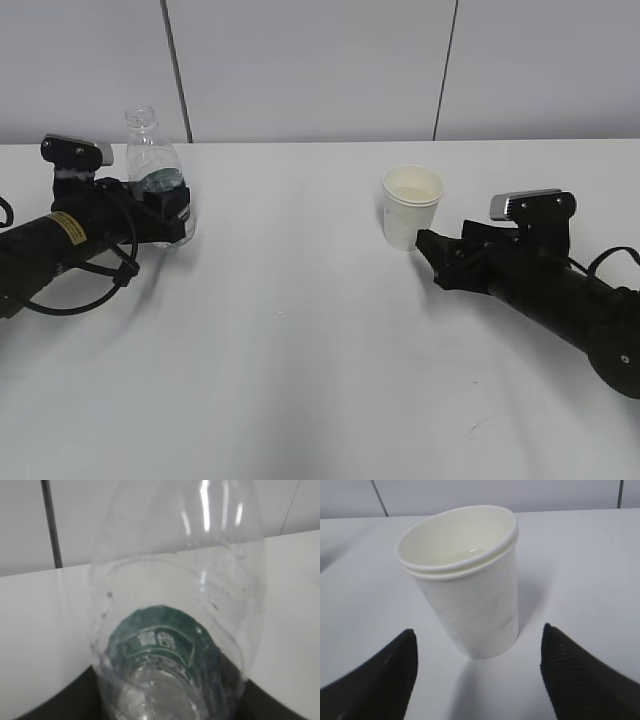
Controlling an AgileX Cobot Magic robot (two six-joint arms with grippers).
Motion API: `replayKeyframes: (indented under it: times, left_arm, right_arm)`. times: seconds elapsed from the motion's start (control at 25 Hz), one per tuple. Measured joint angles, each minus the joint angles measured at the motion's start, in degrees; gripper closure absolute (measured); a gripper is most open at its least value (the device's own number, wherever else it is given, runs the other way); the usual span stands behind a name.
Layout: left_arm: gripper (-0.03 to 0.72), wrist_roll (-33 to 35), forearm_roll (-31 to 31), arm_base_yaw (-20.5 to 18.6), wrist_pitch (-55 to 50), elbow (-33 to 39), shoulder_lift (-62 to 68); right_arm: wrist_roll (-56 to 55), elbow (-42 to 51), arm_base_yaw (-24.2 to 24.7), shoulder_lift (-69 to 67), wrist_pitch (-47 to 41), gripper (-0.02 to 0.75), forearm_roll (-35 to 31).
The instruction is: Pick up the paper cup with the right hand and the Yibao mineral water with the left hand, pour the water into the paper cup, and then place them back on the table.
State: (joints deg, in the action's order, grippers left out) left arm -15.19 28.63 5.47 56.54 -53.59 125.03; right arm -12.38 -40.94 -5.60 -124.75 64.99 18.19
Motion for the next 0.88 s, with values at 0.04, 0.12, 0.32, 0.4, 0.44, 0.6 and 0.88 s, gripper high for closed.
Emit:
replayKeyframes:
  times: [0.04,0.12,0.32,0.4,0.44,0.6,0.88]
  left_arm:
    - [0.365,0.0,-0.1,0.0,0.0,0.0,0.0]
    - [0.365,0.0,-0.1,0.0,0.0,0.0,0.0]
    - [0.361,0.0,-0.2,0.0,-0.1,0.0,0.0]
    - [0.346,0.0,-0.2,0.0,-0.1,0.0,0.0]
    - [0.332,0.0,-0.2,0.0,-0.1,0.0,0.0]
    - [0.241,0.1,-0.2,0.0,-0.4,0.0,0.0]
    - [0.159,0.1,-0.4,0.0,0.6,0.0,-0.3]
  right_arm:
    - [0.0,1.3,0.0,1.2,0.0,0.143,-0.1]
    - [0.1,3.8,0.0,3.4,0.0,0.143,-0.1]
    - [0.2,10.9,0.0,10.1,0.3,0.144,-0.1]
    - [0.2,12.0,0.0,11.2,0.4,0.144,-0.1]
    - [0.2,14.1,0.0,14.0,0.4,0.144,-0.1]
    - [0.3,17.0,0.0,18.8,0.5,0.144,-0.1]
    - [0.8,18.7,0.0,23.7,0.5,0.144,-0.1]
